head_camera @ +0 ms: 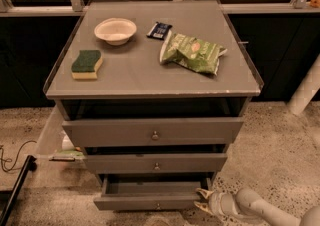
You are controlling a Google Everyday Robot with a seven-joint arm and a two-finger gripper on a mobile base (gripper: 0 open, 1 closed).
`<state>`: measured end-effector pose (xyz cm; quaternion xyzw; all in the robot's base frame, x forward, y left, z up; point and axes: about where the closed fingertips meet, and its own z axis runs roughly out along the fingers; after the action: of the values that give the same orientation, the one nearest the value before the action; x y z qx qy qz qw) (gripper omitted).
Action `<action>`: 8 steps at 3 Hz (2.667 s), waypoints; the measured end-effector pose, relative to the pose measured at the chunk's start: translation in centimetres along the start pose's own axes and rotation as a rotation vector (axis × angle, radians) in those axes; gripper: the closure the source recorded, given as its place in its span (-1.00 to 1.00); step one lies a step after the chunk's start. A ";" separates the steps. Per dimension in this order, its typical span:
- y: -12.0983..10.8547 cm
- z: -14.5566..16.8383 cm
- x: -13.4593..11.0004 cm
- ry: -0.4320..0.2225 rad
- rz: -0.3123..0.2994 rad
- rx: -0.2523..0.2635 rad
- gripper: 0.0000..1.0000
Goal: Open bottom drawer
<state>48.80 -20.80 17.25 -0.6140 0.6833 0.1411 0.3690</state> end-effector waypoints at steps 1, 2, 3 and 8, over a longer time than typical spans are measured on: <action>0.7 -0.7 -0.1 -0.005 0.002 -0.004 1.00; 0.6 -0.8 -0.1 -0.005 0.002 -0.004 1.00; 0.6 -0.8 -0.1 -0.005 0.002 -0.004 0.61; 0.9 1.4 1.8 0.020 0.042 -0.068 -0.61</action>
Offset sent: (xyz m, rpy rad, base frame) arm -0.2345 -0.0605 0.1022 0.1658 0.0619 0.0130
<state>48.52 -21.05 14.80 -0.6133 0.6944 0.1656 0.3381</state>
